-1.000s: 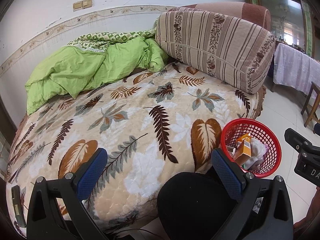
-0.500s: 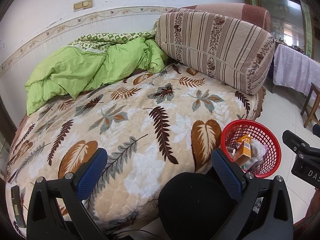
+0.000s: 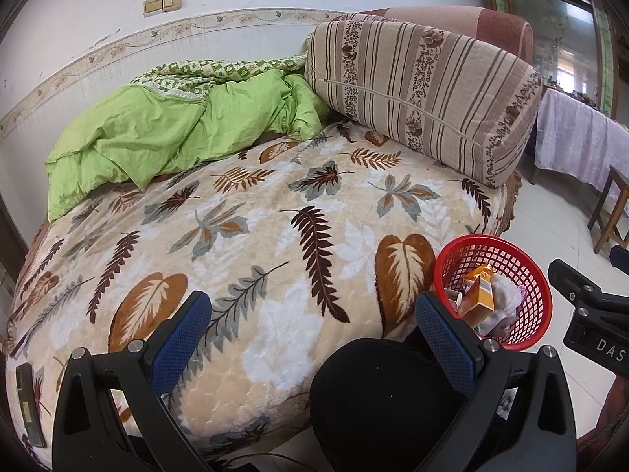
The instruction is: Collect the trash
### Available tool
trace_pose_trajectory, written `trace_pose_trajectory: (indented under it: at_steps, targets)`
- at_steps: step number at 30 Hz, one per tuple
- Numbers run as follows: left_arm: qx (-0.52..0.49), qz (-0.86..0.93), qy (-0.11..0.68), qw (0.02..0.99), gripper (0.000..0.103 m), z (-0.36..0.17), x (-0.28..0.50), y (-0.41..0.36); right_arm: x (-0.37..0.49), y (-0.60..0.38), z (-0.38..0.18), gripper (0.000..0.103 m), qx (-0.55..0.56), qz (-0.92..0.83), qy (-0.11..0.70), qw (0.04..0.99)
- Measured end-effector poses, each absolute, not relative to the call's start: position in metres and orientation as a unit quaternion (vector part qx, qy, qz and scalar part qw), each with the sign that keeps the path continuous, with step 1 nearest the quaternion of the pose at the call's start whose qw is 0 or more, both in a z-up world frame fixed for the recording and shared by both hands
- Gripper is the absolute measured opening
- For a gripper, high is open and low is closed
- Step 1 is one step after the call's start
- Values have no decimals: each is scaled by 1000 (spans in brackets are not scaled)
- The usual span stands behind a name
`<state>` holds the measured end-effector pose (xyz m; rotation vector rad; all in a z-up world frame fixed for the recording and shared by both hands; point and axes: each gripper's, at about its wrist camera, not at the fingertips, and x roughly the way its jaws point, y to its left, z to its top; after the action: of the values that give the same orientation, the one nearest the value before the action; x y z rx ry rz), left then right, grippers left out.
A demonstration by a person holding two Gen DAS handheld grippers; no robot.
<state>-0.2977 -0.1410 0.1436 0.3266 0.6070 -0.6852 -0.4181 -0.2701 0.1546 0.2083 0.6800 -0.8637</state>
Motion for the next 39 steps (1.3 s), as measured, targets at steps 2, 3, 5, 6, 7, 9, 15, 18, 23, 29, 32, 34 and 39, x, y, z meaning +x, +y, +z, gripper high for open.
trace_pose_trajectory:
  at_steps: [2,3,5,6,7,9,15,18,23,29,32,34,39]
  targets:
    - [155,-330,295,883,103,142,-296,-142,-417,-270,154,102,97,-410,325,847]
    - [154,-330,297,883,103,141,-294,-141,-416,-270,154,102,97,-410,326,847]
    - [153,-331,300,882,103,139,-291,-142,-415,-272,152,102,96,-409,329,846]
    - [153,-331,300,881,103,138,-291,-143,-414,-272,152,102,96,-409,330,846]
    - [152,-330,301,882,103,138,-290,-143,-411,-274,152,102,96,-408,332,845]
    - [147,-327,307,882,103,136,-285,-140,-407,-276,151,102,94,-408,332,845]
    - [103,-267,346,893,103,124,-234,-105,-357,-281,156,102,50,-373,321,869]
    - [80,-204,374,901,103,111,-198,-79,-310,-273,148,102,23,-336,338,879]
    - [62,-76,436,894,103,67,-131,-32,-191,-243,111,102,-10,-222,409,885]
    - [34,-1,479,877,103,25,-54,8,-60,-197,42,102,-21,-156,457,875]
    - [33,3,460,887,103,16,-25,14,-19,-185,23,102,16,-144,455,879]
    - [40,5,448,893,103,11,-14,15,1,-179,8,102,17,-150,460,875]
    - [20,-6,444,896,103,11,-13,17,-9,-185,0,102,81,-162,442,879]
